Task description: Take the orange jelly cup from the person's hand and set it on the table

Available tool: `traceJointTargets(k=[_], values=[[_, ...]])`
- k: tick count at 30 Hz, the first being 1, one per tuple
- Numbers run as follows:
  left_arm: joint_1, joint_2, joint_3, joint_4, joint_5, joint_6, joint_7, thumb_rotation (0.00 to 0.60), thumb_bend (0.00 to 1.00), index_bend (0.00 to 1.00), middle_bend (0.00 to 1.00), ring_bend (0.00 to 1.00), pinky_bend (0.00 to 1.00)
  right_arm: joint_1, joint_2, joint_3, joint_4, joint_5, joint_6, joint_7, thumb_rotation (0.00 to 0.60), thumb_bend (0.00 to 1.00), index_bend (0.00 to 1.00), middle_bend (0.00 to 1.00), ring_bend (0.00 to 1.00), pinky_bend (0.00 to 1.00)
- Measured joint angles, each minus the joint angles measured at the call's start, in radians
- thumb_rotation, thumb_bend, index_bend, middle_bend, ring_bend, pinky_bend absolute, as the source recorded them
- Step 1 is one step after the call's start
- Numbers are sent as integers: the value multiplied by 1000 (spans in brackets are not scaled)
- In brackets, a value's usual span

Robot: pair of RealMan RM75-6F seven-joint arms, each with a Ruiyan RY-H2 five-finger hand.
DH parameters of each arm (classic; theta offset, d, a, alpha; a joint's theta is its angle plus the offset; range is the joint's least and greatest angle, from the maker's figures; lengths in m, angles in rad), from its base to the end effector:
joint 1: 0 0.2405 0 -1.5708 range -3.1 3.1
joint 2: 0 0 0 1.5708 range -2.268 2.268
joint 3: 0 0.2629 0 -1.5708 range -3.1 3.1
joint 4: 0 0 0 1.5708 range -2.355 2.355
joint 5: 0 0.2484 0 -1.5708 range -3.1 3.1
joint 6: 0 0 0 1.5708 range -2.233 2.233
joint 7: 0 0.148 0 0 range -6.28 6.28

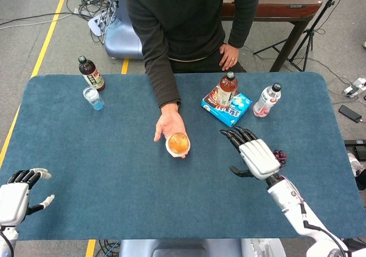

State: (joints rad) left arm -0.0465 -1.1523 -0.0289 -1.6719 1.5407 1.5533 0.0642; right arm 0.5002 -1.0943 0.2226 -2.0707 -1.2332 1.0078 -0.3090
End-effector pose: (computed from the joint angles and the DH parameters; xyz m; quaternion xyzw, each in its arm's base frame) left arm -0.3134 0.1698 0.1143 -0.5846 -0.3855 -0.4073 0.5863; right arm -0.1333 -0.2814 0.0627 0.7184 -0.4112 0.4122 0.3807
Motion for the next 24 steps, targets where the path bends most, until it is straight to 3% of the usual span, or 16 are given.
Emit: traceJointTargets(k=[9,13,24], values=[[2,-4,0,7,-2,1,-6,600,171,405,338,290,217,178,-121,53,94,200,-104,-59,600,216,101,158,0,120],[2,-3,-1,5,0,4,-5,600,171,403,338,290,217,254,-193,61,168,274,-135,-83,600,216,155,141,0,120],[9,-2,2,2,-2,6,-1,600,171,402,338,290,217,389,-325,62,309,359,-155,-124,600,216,181,140,0,137]])
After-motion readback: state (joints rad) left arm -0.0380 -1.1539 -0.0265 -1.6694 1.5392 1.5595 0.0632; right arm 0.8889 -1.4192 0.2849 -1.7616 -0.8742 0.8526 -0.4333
